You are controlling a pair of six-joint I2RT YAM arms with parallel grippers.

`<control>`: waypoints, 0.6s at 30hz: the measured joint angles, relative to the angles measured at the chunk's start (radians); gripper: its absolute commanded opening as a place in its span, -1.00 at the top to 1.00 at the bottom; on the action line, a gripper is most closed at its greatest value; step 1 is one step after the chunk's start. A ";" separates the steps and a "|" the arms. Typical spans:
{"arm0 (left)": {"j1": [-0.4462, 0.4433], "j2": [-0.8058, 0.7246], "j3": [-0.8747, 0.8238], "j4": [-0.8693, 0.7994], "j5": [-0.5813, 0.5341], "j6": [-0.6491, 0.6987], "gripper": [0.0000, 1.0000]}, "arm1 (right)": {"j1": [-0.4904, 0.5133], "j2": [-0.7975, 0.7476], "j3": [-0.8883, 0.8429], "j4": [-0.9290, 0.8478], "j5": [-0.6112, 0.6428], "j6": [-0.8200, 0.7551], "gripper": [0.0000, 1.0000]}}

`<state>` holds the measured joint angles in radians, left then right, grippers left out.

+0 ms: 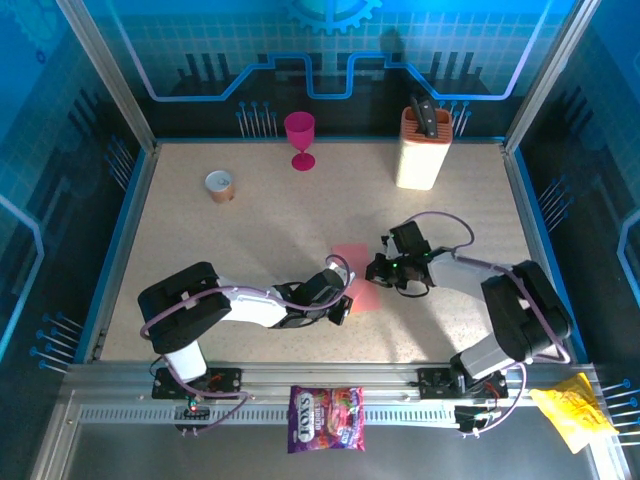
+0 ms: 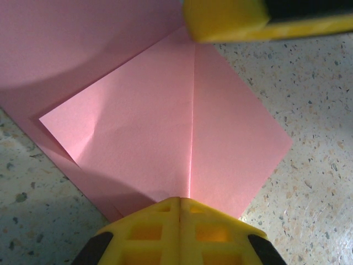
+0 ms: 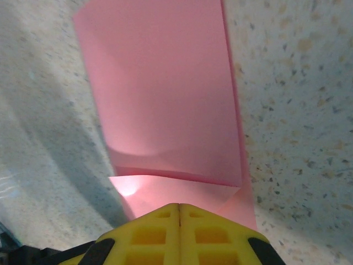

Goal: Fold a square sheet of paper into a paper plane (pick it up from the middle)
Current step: Fold the triangle a second time at the center of the table.

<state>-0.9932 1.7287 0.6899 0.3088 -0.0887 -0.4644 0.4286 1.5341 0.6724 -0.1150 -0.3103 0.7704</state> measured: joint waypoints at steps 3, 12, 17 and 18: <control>-0.001 -0.005 0.003 -0.016 0.001 0.000 1.00 | 0.010 0.055 0.000 0.017 0.011 0.007 1.00; -0.003 -0.043 0.056 -0.194 0.019 0.000 1.00 | 0.012 0.077 -0.016 0.090 -0.015 0.013 1.00; -0.002 -0.044 0.132 -0.261 0.027 0.005 1.00 | 0.012 0.077 -0.031 0.127 -0.020 0.016 1.00; -0.002 -0.043 0.146 -0.264 0.027 0.008 1.00 | 0.012 0.077 -0.032 0.132 -0.021 0.016 1.00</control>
<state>-0.9955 1.6859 0.8360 0.0452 -0.0616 -0.4564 0.4404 1.6115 0.6403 0.0166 -0.3313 0.7864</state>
